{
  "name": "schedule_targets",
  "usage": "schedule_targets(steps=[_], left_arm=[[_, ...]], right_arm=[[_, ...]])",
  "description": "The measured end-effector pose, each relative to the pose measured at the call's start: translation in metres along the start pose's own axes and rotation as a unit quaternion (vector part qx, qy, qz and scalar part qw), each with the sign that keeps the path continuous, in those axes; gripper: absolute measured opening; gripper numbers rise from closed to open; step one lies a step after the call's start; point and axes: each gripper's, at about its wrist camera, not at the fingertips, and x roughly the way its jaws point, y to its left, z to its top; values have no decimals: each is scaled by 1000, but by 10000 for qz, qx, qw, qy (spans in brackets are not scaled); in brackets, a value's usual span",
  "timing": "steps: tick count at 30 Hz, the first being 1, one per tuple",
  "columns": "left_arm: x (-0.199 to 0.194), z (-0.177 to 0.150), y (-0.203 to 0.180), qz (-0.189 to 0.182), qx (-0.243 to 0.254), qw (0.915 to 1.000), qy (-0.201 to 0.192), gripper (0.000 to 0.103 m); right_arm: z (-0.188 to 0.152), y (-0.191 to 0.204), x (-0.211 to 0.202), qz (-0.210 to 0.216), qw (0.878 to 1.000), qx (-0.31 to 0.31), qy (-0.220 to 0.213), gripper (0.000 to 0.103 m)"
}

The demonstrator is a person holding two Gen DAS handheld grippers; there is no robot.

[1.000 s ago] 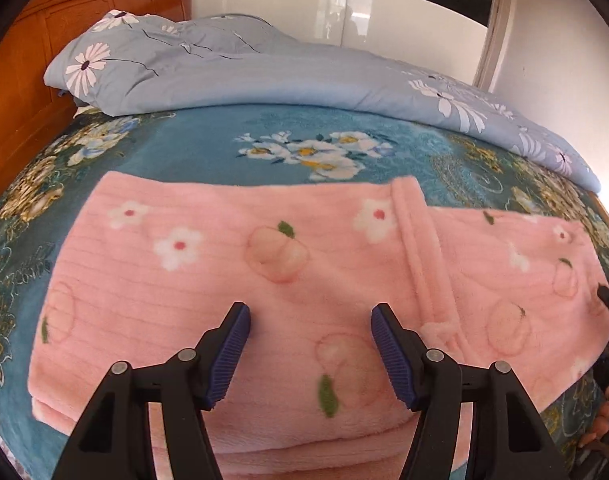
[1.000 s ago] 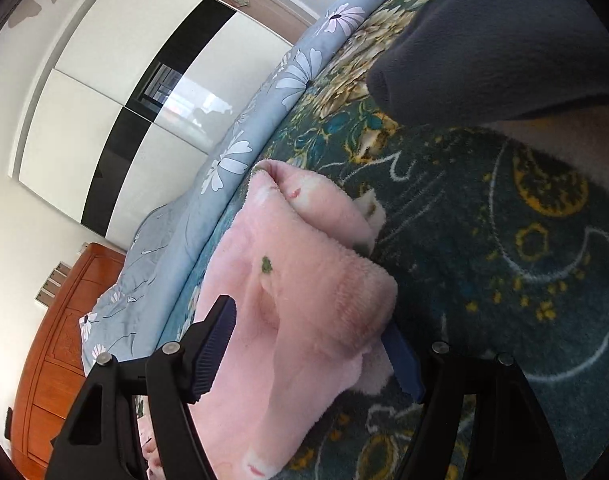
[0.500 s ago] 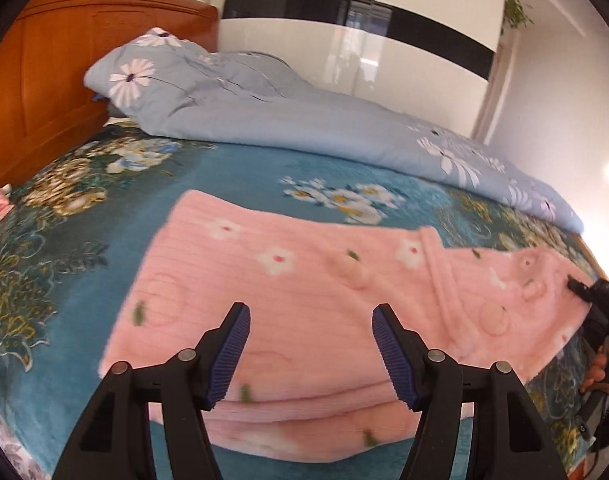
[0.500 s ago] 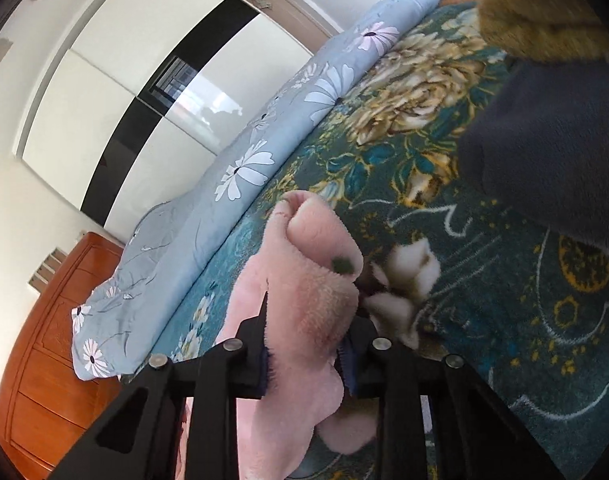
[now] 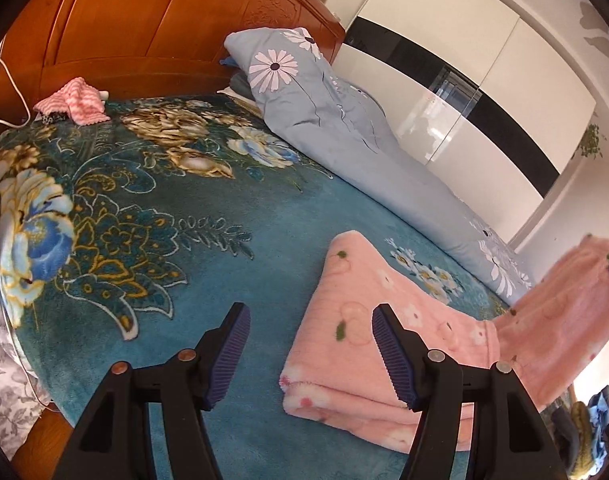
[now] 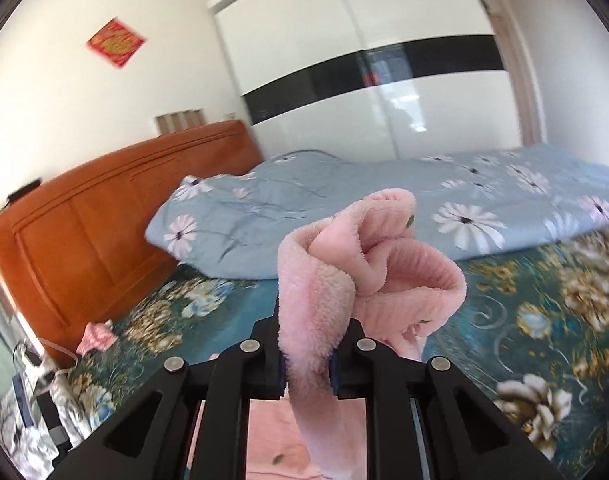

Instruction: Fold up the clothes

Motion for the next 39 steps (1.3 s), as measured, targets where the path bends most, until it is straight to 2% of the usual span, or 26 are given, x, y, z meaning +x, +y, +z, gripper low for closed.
schedule_targets(steps=[3,6,9,12,17,19,21,23,27,29,31,34,37,39], left_arm=[[0,0,14,-50,-167,9998,39,67],[3,-2,28,-81,-318,9993,169,67],[1,-7,39,-107,-378,9987,322,67],[-2,-10,47,-152,-370,9985,362,67],[-1,-8,53,-564,-689,9951,428,67],[1,-7,52,-762,-823,9926,469,67],[2,-7,48,-802,-803,9923,490,67],[1,-5,44,-831,-733,9926,490,67],[2,8,30,-1022,-585,9918,493,68],[9,24,8,-1269,-184,9904,517,68],[21,41,-18,-1532,307,9854,674,68],[56,57,-51,-1907,965,9701,1155,72],[95,55,-70,-1576,1367,9597,1882,72],[107,43,-74,-1578,1590,9485,2238,72]], right_arm=[[-27,63,43,442,9963,-577,454,16],[-82,100,102,784,9868,-739,1212,16],[-135,113,150,776,9760,-772,1881,16],[-167,114,167,843,9701,-721,2158,16],[-170,131,154,732,9667,-1298,2080,24],[-170,137,147,959,9635,-1402,2071,43],[-170,142,140,1221,9595,-1487,2059,48],[-168,138,129,1330,9602,-1536,1914,48],[-147,93,103,1267,9746,-860,1633,48],[-133,69,87,1092,9816,-523,1474,48],[-125,51,71,971,9857,-364,1327,48],[-116,27,49,798,9903,-179,1125,49],[-115,10,38,660,9920,-89,1069,49],[-117,1,37,606,9925,-37,1065,49]])
